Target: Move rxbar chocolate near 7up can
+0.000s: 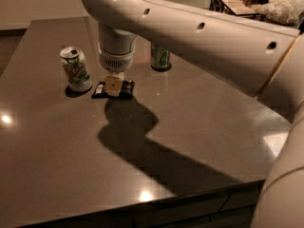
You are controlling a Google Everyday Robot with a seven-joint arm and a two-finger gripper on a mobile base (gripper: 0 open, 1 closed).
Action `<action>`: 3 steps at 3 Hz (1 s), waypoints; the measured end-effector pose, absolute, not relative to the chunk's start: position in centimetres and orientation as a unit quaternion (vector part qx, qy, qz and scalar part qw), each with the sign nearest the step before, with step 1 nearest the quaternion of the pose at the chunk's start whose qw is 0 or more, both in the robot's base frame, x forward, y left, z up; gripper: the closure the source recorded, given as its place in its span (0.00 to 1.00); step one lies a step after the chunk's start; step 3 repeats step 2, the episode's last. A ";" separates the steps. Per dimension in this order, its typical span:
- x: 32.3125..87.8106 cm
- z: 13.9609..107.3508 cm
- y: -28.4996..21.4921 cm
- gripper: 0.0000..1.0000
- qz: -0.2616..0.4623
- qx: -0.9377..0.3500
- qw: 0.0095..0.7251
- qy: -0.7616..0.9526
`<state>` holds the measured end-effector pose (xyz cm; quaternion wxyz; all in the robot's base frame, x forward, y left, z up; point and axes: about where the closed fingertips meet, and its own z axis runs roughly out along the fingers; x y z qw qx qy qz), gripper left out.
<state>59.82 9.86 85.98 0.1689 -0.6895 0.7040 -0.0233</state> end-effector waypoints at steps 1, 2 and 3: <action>59.8 86.0 9.8 0.00 -0.024 -0.690 0.169 0.704; 59.8 86.0 9.8 0.00 -0.024 -0.690 0.169 0.704; 59.8 86.0 9.8 0.00 -0.024 -0.690 0.169 0.704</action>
Offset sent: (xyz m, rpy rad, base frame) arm -0.0004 -0.0001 0.0000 -0.0007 -0.0004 0.0004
